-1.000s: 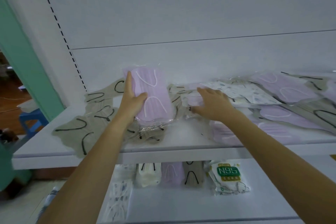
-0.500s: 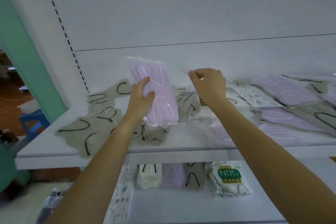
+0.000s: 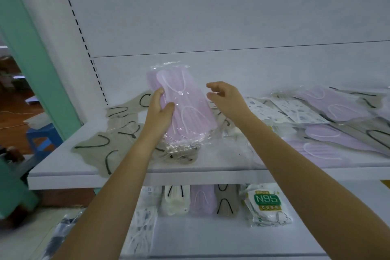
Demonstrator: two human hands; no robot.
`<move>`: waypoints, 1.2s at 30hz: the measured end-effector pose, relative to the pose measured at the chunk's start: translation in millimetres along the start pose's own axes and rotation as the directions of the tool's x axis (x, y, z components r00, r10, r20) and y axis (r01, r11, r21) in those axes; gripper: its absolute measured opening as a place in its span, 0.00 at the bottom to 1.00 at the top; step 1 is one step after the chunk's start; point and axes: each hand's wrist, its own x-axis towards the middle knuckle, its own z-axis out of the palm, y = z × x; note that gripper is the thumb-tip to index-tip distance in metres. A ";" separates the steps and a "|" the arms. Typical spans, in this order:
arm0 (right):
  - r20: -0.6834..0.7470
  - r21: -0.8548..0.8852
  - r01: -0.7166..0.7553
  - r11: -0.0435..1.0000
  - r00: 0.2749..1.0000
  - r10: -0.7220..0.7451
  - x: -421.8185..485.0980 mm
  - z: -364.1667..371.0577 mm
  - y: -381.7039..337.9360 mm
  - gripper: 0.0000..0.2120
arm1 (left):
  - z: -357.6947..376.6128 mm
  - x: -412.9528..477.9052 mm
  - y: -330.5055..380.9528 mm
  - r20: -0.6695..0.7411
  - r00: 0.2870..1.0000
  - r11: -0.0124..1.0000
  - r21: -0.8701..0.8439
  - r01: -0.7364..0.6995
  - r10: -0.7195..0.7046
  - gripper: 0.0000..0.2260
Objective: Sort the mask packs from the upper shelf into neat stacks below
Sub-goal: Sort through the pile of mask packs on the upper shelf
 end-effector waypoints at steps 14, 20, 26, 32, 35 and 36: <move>0.069 -0.358 0.132 0.924 0.991 -0.115 -101.8 -51.1 33.2 0.24 | 35.1 -51.8 18.4 0.099 0.993 0.994 -0.088 -0.061 0.070 0.25; 0.241 -0.802 0.165 0.574 0.969 0.057 -157.1 -105.4 76.3 0.26 | 48.1 -101.3 28.8 -0.035 0.999 0.996 -0.090 -0.029 0.026 0.21; -0.083 -0.698 0.258 0.669 0.898 -0.433 -192.3 -129.1 115.4 0.08 | 59.1 -172.0 23.2 -0.143 0.987 0.996 -0.072 0.057 -0.067 0.20; -0.187 -0.271 0.267 0.925 0.928 -0.323 -239.7 -133.4 123.6 0.11 | 62.4 -242.6 17.8 -0.123 0.977 0.984 -0.037 0.172 -0.175 0.20; -0.036 0.042 0.356 0.934 0.934 -0.355 -266.8 -126.7 114.3 0.11 | 66.3 -266.6 24.5 -0.084 0.975 0.979 -0.013 0.204 -0.205 0.18; 0.037 0.110 0.361 0.926 0.930 -0.367 -275.0 -123.8 111.3 0.11 | 67.9 -272.1 27.1 -0.062 0.971 0.973 -0.003 0.231 -0.231 0.16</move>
